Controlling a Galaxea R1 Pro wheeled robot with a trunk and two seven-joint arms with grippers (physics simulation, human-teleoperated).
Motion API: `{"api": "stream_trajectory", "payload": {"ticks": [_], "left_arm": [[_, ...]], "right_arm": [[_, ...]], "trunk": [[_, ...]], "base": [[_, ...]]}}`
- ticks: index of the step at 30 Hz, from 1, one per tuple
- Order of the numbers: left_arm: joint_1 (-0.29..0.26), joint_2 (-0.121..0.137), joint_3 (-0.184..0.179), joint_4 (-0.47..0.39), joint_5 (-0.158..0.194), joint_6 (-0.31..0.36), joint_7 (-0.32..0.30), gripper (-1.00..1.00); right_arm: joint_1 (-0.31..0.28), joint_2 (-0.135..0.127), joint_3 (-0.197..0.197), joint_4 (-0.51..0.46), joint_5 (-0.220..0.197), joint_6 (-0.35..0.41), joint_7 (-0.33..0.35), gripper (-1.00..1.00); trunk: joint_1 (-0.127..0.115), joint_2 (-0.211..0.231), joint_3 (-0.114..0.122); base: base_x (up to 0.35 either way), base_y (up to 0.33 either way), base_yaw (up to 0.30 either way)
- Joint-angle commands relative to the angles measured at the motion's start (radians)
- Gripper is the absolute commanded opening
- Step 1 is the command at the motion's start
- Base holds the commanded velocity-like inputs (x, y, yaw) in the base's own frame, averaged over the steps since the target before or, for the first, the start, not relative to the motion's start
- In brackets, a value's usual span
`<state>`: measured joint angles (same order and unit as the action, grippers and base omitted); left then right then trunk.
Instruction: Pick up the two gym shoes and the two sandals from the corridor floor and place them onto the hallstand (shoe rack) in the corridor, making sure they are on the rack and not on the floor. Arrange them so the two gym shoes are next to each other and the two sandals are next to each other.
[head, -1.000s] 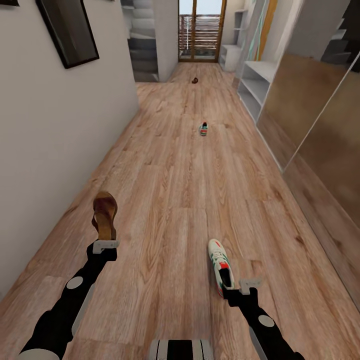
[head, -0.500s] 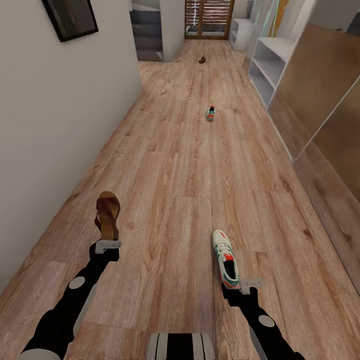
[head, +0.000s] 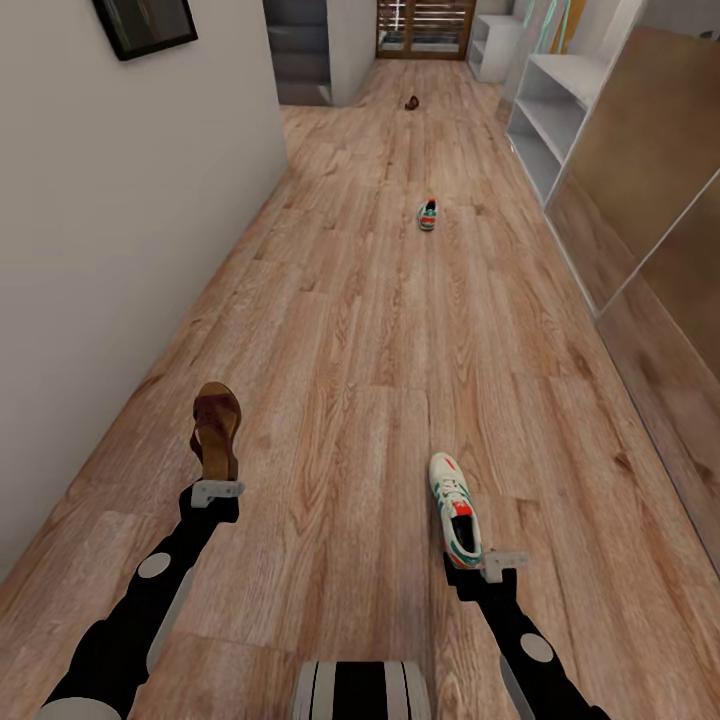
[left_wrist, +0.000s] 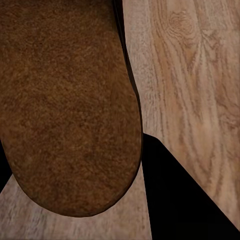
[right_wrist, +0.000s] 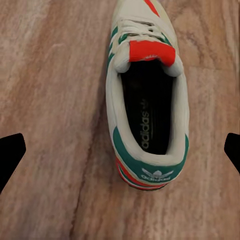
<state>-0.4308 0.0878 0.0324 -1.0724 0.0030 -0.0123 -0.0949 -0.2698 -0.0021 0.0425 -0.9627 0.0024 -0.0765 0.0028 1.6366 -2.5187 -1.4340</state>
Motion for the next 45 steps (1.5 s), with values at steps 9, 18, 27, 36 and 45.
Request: {"api": "stream_trajectory", "payload": {"ticks": [9,18,27,36,45], "left_arm": [[0.000,0.000,0.001,0.000,-0.003,-0.002,-0.006,-1.00],[0.000,-0.006,0.001,0.000,-0.003,-0.002,-0.006,-1.00],[0.000,-0.007,0.001,0.000,-0.003,-0.002,-0.006,-1.00],[0.000,-0.008,0.001,0.000,-0.003,-0.002,-0.006,-1.00],[0.000,-0.008,0.000,0.000,-0.004,-0.002,-0.006,-1.00]], "right_arm": [[0.000,-0.001,-0.002,-0.001,-0.001,-0.012,-0.001,1.00],[0.000,-0.001,-0.003,-0.002,-0.001,-0.013,-0.001,1.00],[0.000,-0.001,-0.003,-0.004,-0.001,-0.013,-0.001,1.00],[0.000,-0.001,-0.003,-0.004,-0.001,-0.013,-0.001,1.00],[0.000,-0.001,-0.003,-0.004,-0.001,-0.012,-0.001,1.00]], "trunk": [[0.000,0.000,-0.005],[0.004,-0.003,-0.053],[0.008,-0.005,-0.102],[0.012,-0.006,-0.148],[0.012,-0.006,-0.151]], "base": [[0.000,0.000,0.000],[0.000,0.000,0.000],[0.000,0.000,0.000],[0.000,0.000,0.000],[0.000,0.000,0.000]]}}
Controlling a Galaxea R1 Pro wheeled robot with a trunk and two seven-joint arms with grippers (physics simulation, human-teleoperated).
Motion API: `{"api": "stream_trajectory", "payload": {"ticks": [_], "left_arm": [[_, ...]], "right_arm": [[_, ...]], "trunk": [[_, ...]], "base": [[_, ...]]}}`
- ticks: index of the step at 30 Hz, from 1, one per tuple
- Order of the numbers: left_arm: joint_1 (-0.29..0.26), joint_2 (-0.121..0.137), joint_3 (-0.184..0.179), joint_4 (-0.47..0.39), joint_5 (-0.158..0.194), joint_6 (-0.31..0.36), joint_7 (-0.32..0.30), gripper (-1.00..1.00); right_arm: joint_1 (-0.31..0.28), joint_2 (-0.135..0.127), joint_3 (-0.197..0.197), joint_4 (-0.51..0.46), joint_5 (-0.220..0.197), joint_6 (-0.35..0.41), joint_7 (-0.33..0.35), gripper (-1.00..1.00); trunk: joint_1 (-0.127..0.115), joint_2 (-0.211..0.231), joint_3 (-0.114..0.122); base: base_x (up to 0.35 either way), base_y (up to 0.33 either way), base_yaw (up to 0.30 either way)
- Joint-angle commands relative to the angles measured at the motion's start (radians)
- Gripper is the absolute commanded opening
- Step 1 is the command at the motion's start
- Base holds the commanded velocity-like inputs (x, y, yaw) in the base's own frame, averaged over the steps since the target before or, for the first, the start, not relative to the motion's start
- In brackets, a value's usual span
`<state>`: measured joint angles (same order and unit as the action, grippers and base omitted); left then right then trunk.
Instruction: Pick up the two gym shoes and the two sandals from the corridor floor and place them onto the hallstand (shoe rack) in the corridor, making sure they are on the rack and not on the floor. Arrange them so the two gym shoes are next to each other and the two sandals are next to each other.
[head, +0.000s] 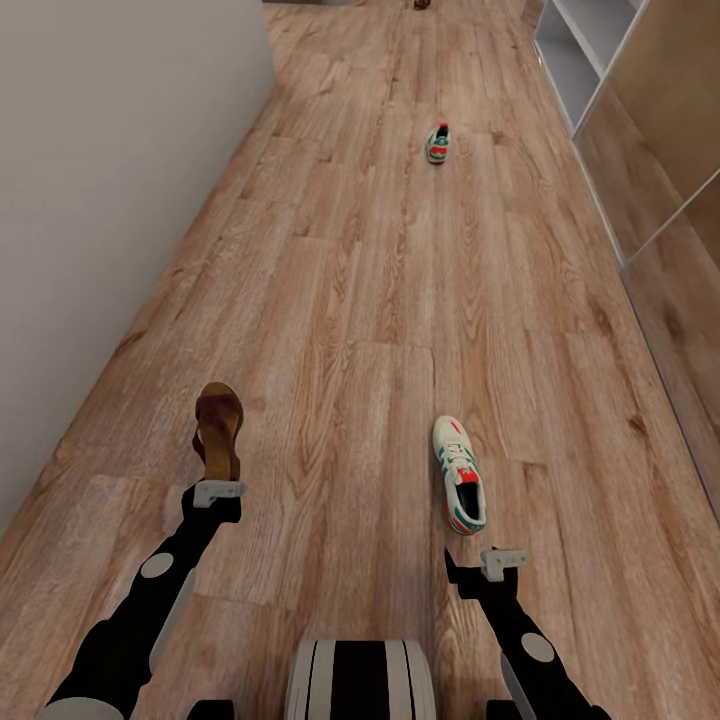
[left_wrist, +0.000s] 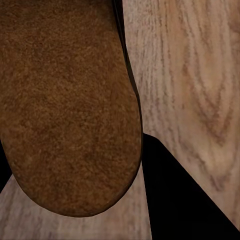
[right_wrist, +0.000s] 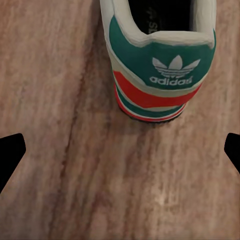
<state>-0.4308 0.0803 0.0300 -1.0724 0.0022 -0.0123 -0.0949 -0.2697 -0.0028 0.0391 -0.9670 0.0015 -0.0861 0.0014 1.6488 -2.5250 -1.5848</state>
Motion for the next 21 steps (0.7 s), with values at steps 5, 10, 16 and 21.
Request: {"api": "stream_trajectory", "payload": {"ticks": [5,10,16,21], "left_arm": [[0.000,-0.006,0.002,0.000,-0.004,-0.002,-0.006,-1.00],[0.000,-0.013,0.002,0.000,-0.005,-0.002,-0.006,-1.00],[0.000,-0.014,0.002,0.000,-0.005,-0.002,-0.006,-1.00],[0.000,-0.014,0.002,0.000,-0.005,-0.003,-0.006,-1.00]], "right_arm": [[0.000,0.000,0.001,-0.001,0.000,-0.003,0.000,1.00],[0.000,0.000,0.001,-0.001,0.000,-0.003,0.000,1.00],[0.000,0.000,0.001,-0.001,0.000,-0.003,0.000,1.00],[0.000,0.000,0.001,-0.001,0.000,-0.003,0.000,1.00]], "trunk": [[0.000,0.000,-0.001],[0.000,0.000,-0.001],[0.000,0.000,-0.001],[0.000,0.000,-0.001]], "base": [[0.045,-0.016,0.000],[0.201,-0.145,0.000],[0.043,-0.034,0.000],[0.040,-0.034,0.000]]}}
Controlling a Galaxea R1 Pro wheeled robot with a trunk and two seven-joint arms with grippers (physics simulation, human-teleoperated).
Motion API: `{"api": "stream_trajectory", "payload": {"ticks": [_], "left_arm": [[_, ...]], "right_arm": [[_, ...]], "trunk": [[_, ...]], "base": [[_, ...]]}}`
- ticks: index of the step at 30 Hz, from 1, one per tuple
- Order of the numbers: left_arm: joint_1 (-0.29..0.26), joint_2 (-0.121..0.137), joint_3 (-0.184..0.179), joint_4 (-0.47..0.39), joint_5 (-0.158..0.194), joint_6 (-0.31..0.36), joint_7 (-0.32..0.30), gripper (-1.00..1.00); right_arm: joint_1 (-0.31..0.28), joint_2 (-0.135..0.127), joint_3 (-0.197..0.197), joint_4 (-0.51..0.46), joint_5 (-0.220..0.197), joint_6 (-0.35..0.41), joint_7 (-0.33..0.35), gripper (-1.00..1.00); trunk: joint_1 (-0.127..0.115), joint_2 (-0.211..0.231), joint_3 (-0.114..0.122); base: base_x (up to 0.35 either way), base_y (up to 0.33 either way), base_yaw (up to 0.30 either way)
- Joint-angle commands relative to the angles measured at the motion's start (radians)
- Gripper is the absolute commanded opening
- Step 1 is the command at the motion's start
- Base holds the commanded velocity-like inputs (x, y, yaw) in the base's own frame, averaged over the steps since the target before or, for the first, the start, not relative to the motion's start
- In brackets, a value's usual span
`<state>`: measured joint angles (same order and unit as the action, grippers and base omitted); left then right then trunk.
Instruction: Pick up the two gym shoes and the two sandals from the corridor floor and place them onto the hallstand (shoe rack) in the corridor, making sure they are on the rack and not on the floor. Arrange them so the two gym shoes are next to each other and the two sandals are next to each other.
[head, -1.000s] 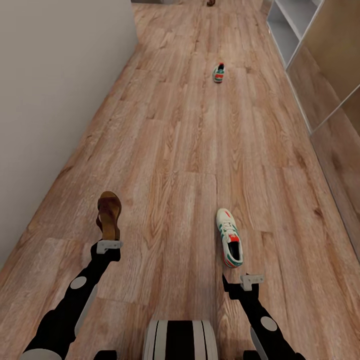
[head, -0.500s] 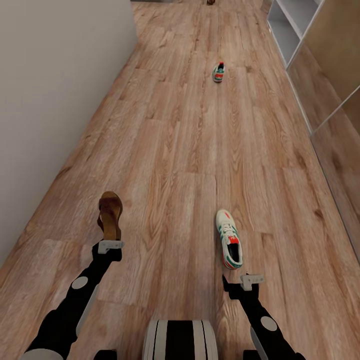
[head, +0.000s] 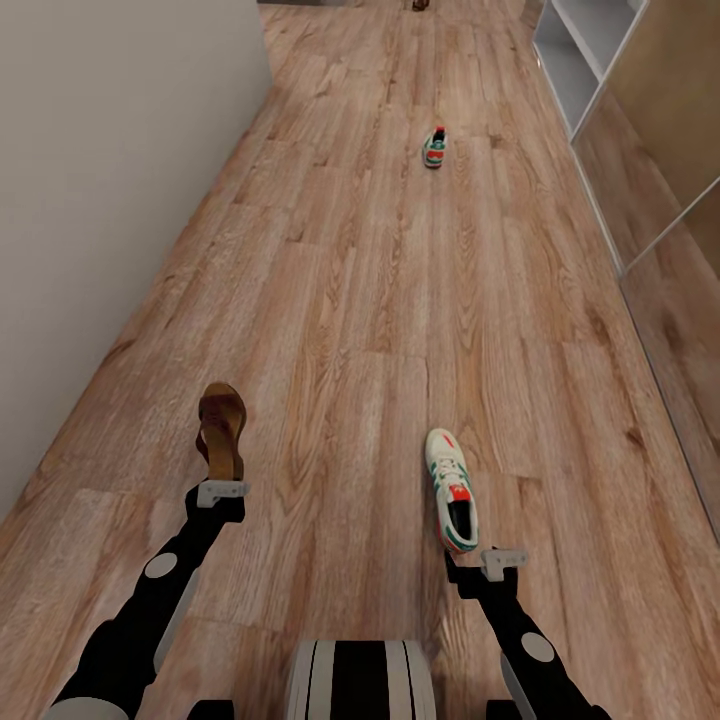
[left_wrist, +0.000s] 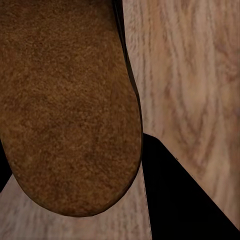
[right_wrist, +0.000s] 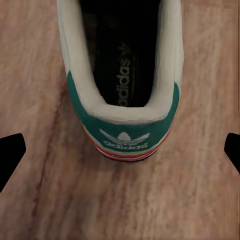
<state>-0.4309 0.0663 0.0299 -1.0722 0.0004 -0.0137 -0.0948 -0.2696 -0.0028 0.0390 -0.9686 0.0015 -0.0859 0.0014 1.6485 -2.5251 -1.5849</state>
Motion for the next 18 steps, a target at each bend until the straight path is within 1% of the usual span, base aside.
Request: {"api": "stream_trajectory", "payload": {"ticks": [1,12,18], "left_arm": [[0.000,0.000,0.002,0.000,-0.003,-0.005,-0.006,-1.00],[0.000,0.000,0.002,0.000,-0.003,-0.018,-0.006,-1.00],[0.000,0.000,0.002,0.000,-0.003,-0.018,-0.006,-1.00]], "right_arm": [[0.000,0.000,0.001,0.001,0.000,-0.003,0.000,1.00],[0.000,0.000,0.001,0.001,0.000,-0.003,0.000,1.00],[0.000,0.000,0.001,0.001,0.000,-0.003,0.000,1.00]], "trunk": [[0.000,0.000,0.000],[0.000,0.000,-0.001],[0.000,0.000,-0.009]], "base": [[0.081,-0.070,0.000],[0.015,-0.013,0.000],[0.000,0.000,0.000]]}}
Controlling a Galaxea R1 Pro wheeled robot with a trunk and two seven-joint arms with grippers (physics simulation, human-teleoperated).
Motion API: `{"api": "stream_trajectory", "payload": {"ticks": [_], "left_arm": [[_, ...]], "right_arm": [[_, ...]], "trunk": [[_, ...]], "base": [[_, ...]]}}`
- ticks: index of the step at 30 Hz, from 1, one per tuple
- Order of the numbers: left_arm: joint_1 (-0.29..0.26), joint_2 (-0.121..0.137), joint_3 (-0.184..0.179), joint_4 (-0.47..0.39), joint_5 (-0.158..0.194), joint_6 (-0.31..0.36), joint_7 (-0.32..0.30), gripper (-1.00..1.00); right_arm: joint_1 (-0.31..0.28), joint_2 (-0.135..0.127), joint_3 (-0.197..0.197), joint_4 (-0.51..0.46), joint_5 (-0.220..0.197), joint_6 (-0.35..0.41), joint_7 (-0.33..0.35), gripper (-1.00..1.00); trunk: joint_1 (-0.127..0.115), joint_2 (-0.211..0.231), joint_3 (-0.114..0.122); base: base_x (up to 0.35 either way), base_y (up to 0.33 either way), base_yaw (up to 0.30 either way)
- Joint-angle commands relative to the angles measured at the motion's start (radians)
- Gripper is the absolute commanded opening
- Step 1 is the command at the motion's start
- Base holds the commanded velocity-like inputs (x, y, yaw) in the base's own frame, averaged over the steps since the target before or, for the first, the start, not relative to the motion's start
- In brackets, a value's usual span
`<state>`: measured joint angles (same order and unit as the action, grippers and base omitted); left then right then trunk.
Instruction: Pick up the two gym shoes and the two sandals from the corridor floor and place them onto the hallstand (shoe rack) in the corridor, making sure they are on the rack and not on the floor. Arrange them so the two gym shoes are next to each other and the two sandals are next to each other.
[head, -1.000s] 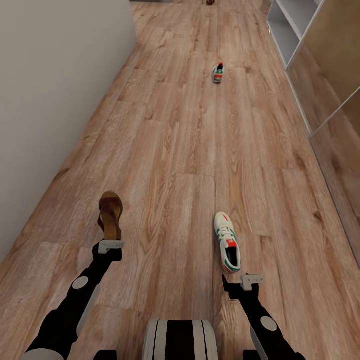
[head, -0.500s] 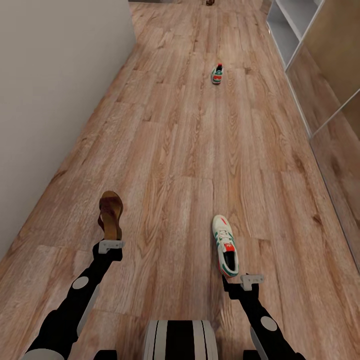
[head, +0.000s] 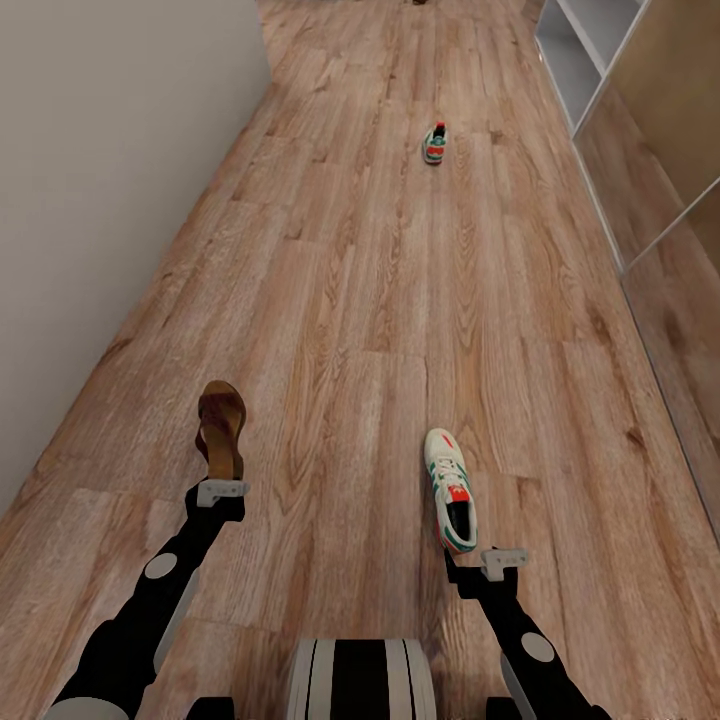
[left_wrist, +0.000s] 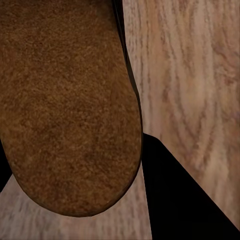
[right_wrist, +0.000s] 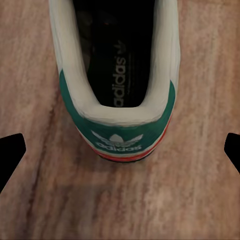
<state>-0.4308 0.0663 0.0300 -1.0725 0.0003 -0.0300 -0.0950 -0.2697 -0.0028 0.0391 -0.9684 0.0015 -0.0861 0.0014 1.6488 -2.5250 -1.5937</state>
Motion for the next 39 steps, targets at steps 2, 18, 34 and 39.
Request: {"api": "stream_trajectory", "payload": {"ticks": [2,18,34,39], "left_arm": [[0.000,0.000,-0.002,0.000,-0.003,-0.002,-0.006,-1.00],[0.000,0.001,-0.016,-0.001,-0.005,-0.075,-0.006,-1.00],[0.000,0.001,-0.016,-0.001,-0.005,-0.080,-0.006,-1.00],[0.000,0.001,-0.016,-0.001,-0.005,-0.079,-0.006,-1.00]], "right_arm": [[0.000,0.000,0.001,0.000,0.000,-0.003,0.000,1.00],[0.000,0.000,0.001,0.000,0.000,-0.003,0.000,1.00],[0.000,0.000,0.001,0.000,0.000,-0.003,0.000,1.00],[0.000,0.000,0.001,0.000,0.000,-0.003,0.000,1.00]], "trunk": [[0.000,0.000,-0.004],[0.006,-0.003,-0.083],[0.007,-0.004,-0.097],[0.007,-0.004,-0.097]], "base": [[0.000,0.000,0.000],[0.000,0.000,0.000],[0.001,0.000,0.000],[0.185,0.000,0.000]]}}
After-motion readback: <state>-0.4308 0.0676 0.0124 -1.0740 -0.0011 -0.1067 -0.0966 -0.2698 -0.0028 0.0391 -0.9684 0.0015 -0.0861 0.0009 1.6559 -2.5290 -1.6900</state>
